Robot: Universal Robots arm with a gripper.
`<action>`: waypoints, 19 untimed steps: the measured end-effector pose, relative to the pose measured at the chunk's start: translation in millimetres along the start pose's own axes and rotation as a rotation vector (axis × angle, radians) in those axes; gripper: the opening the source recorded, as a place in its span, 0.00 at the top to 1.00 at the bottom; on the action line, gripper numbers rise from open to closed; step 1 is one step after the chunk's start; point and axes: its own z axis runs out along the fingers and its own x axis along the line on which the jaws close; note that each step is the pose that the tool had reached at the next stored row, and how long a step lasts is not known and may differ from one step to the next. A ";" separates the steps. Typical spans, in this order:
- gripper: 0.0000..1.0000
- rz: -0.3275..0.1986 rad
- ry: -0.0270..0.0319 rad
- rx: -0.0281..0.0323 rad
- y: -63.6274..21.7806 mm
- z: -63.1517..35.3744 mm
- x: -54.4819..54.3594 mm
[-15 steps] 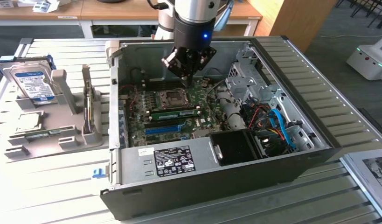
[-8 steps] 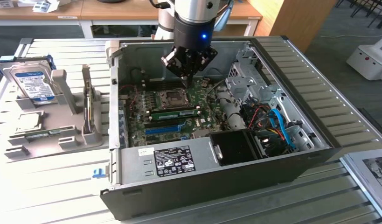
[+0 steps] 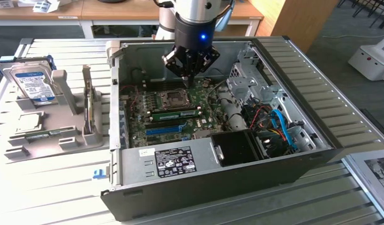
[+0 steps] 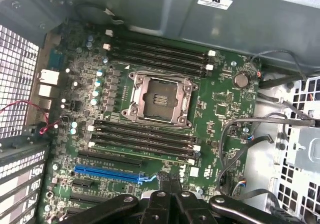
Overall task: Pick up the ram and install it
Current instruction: 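Press down the ram until it locks into place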
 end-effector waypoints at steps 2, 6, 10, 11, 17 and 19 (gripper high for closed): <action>0.90 0.000 -0.0001 0.0000 0.0 0.0 0.0; 0.90 0.001 0.0002 0.0001 0.1 0.0 0.4; 0.90 0.004 0.0021 -0.0004 0.9 0.5 5.5; 0.90 0.005 0.0024 -0.0003 1.0 0.5 6.2; 0.90 0.005 0.0026 -0.0002 1.0 0.5 6.3; 0.90 0.005 0.0034 -0.0002 0.9 0.5 6.1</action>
